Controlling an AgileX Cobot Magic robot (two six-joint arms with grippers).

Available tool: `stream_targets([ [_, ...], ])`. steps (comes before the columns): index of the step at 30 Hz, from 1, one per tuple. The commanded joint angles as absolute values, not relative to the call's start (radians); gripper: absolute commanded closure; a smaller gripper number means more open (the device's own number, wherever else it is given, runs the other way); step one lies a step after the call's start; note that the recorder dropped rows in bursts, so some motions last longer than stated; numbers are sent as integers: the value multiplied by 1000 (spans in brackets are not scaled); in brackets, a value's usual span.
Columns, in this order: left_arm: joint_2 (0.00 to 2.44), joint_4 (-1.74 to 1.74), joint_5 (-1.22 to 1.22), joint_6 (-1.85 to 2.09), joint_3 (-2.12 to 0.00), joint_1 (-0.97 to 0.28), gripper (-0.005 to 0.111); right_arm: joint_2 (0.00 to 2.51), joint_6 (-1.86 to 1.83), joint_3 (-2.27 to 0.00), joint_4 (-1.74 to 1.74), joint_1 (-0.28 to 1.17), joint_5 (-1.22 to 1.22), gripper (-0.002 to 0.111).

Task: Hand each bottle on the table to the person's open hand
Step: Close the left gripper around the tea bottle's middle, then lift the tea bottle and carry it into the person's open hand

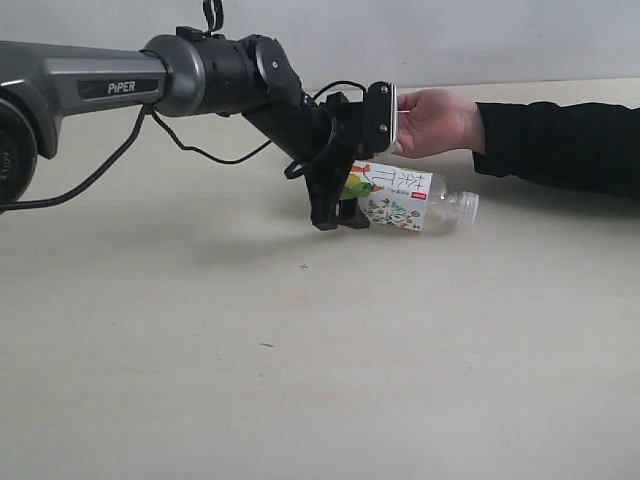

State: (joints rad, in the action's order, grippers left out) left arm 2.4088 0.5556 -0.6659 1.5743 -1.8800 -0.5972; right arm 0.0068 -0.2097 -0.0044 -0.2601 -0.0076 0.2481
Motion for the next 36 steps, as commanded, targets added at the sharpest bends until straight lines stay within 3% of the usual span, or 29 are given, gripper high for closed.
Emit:
stream_targets([
  [1, 2416, 560, -650, 1562, -1876, -600, 16, 0, -210, 0, -261, -5, 245, 108],
  [7, 2416, 560, -655, 1562, -1876, -600, 17, 0, -210, 0, -261, -5, 245, 108],
  [10, 2416, 560, -667, 1562, -1876, -600, 27, 0, -210, 0, -261, -5, 245, 108],
  [13, 2416, 560, -683, 1562, -1876, -600, 50, 0, -210, 0, -261, -5, 245, 108],
  [18, 2416, 560, -697, 1562, -1876, -600, 101, 0, -210, 0, -261, -5, 245, 108],
  [19, 2416, 560, -707, 1562, -1876, -600, 106, 0, -210, 0, -261, -5, 245, 108],
  [36, 2303, 553, -934, 1375, -1876, -637, 107, 0, -210, 0, -261, -5, 245, 108],
])
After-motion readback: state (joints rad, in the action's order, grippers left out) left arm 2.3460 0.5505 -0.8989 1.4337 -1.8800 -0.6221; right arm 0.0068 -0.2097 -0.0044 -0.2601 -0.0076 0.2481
